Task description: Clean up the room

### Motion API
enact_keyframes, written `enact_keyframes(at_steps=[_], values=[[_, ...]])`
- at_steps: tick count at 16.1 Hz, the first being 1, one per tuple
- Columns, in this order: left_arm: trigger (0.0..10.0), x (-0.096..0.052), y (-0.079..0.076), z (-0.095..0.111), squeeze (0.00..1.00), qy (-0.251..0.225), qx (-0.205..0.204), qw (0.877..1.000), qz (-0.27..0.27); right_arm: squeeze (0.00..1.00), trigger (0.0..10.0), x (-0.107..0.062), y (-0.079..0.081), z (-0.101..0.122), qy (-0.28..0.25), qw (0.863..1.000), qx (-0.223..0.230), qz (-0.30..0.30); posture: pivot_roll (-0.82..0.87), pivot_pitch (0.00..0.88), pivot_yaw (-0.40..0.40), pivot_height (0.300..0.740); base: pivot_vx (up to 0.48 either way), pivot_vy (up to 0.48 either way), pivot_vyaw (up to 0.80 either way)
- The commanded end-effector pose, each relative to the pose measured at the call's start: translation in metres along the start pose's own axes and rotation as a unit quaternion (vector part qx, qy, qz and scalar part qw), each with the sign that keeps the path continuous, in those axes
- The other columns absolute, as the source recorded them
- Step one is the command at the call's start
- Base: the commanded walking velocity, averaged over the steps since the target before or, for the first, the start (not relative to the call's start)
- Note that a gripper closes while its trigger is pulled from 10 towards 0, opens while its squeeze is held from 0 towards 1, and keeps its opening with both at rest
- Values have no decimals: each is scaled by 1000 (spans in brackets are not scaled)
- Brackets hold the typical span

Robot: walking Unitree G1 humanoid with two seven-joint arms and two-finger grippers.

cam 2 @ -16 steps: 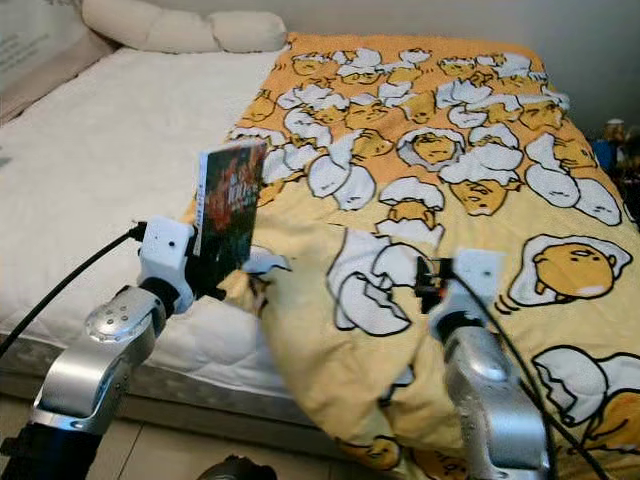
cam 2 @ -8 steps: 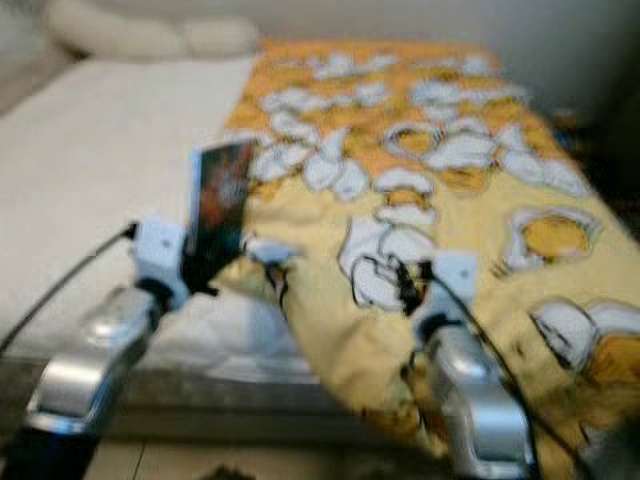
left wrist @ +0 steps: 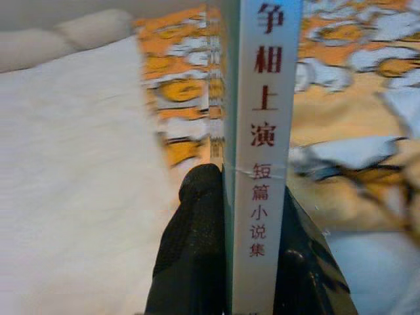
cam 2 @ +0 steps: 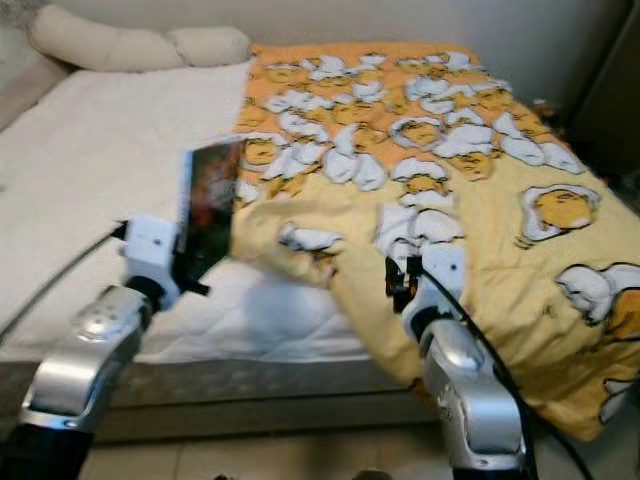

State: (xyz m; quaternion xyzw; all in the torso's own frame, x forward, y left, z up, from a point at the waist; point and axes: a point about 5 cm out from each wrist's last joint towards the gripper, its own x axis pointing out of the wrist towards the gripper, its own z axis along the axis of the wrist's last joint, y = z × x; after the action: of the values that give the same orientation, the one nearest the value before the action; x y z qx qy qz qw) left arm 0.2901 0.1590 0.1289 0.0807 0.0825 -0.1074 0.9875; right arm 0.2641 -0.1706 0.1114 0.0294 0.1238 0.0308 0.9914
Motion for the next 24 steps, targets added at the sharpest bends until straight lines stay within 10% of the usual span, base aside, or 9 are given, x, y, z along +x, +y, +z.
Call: enact_keyframes(at_steps=[1, 24], values=[[10000, 1, -4, 9, 0, -21, 3, 1000, -7, 0, 10000, -1, -6, -1, 3, 1000, -5, -13, -49, 0, 46, 740, 0, 480, 0], [10000, -8, -2, 11, 0, -32, 3, 999, -19, 0, 10000, -3, 3, -9, 16, 1000, 6, 10, -3, 0, 28, 740, 0, 397, 0]])
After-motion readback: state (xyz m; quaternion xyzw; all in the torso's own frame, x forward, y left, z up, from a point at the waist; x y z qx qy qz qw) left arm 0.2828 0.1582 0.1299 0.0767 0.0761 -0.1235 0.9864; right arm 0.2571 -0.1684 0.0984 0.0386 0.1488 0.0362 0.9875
